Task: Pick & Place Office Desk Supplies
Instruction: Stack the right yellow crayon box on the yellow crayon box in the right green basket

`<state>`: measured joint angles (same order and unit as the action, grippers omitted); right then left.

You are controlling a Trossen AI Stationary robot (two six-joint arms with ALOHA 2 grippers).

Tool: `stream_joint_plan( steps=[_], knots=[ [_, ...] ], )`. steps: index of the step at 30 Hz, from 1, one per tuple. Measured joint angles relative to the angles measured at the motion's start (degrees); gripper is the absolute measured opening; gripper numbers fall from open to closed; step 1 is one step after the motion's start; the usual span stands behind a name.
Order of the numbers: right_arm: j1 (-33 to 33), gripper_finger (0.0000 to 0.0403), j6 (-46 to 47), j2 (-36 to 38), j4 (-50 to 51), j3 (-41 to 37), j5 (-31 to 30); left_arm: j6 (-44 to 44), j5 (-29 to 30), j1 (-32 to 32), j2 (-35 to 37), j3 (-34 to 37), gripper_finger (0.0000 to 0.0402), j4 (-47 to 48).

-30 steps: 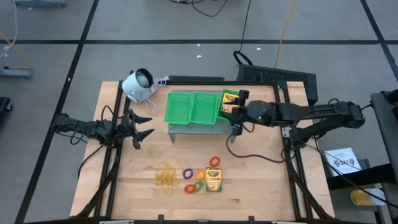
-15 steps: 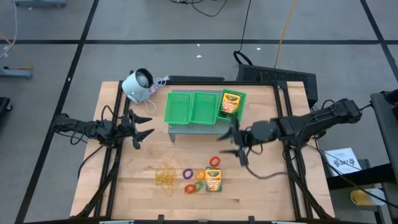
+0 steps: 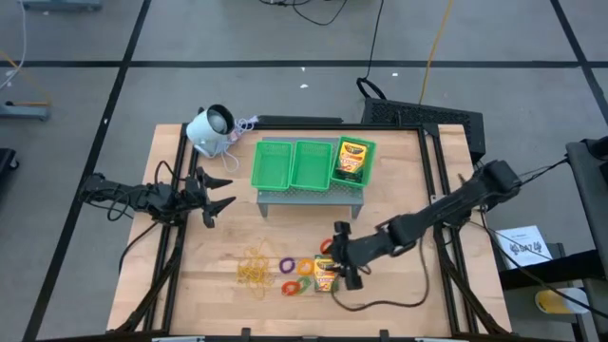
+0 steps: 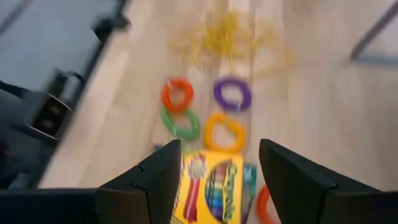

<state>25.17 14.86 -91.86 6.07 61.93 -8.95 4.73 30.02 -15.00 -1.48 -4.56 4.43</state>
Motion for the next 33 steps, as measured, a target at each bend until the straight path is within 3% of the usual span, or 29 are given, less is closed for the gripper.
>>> stream_joint_plan(
  steps=[16,26,33],
  knots=[
    [-2.1,0.0208,5.6,-11.3,1.9,0.0,0.3,0.0,0.0,0.0,0.0,0.0,0.0271,0.0],
    [-2.5,0.0205,7.0,-12.0,2.1,0.0,6.1,0.0,0.0,0.0,0.0,0.0,0.0271,0.0],
    [-3.0,0.0166,7.0,-11.7,2.2,0.0,12.0,0.0,0.0,0.0,0.0,0.0,0.0271,0.0]
  ],
)
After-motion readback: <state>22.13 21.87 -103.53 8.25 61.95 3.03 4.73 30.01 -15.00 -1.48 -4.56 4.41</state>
